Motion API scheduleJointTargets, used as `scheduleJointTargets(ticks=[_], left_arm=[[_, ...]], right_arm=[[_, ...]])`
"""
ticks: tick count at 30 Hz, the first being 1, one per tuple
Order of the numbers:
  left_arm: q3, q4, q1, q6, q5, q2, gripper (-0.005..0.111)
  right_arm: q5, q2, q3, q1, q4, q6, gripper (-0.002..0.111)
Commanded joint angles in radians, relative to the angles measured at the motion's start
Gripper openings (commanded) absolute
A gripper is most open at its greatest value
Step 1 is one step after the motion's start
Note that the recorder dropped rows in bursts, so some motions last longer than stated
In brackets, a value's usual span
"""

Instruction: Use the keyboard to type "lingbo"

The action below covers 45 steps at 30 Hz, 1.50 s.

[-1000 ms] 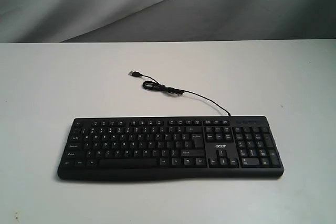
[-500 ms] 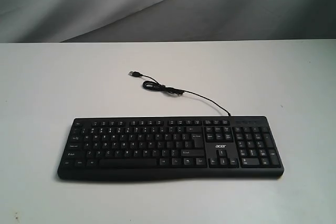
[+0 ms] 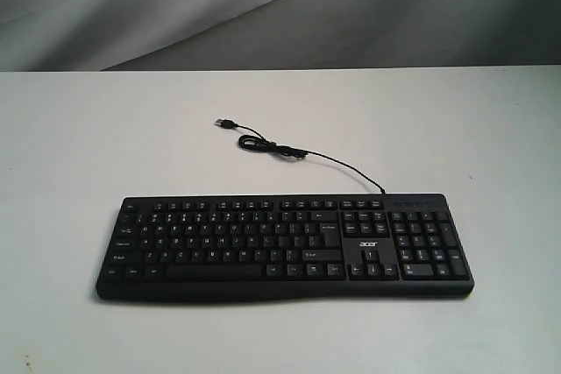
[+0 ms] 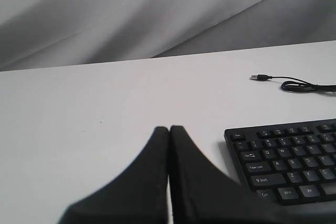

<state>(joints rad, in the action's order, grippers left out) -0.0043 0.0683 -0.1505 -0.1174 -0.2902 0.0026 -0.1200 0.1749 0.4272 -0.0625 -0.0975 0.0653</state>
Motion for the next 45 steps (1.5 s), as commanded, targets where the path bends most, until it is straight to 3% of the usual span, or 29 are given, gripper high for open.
scheduleJointTargets(ticks=[1, 6, 12, 22, 26, 38, 45], left_arm=[[0.004, -0.008, -0.002, -0.004, 0.005, -0.003, 0.001], [0.004, -0.008, -0.002, -0.004, 0.005, -0.003, 0.001], [0.004, -0.008, -0.002, -0.004, 0.005, -0.003, 0.001], [0.004, -0.008, -0.002, -0.004, 0.005, -0.003, 0.001], [0.004, -0.008, -0.002, -0.004, 0.005, -0.003, 0.001], [0.004, -0.008, -0.002, -0.004, 0.005, -0.003, 0.001], [0.004, -0.008, -0.002, -0.004, 0.005, -0.003, 0.001]], right_arm=[[-0.242, 0.241, 0.177, -0.007, -0.069, -0.049, 0.0], [-0.541, 0.454, 0.197, -0.005, -0.488, -0.358, 0.0], [-0.799, 0.668, 0.197, -0.005, -0.593, -0.409, 0.0], [-0.603, 0.855, 0.197, -0.005, -0.646, -0.422, 0.0], [-0.595, 0.917, 0.197, 0.007, -0.826, -0.655, 0.0], [-0.396, 1.106, 0.262, 0.434, -0.843, -0.683, 0.0], [-0.362, 1.316, 0.449, 0.573, -0.674, -0.524, 0.0]])
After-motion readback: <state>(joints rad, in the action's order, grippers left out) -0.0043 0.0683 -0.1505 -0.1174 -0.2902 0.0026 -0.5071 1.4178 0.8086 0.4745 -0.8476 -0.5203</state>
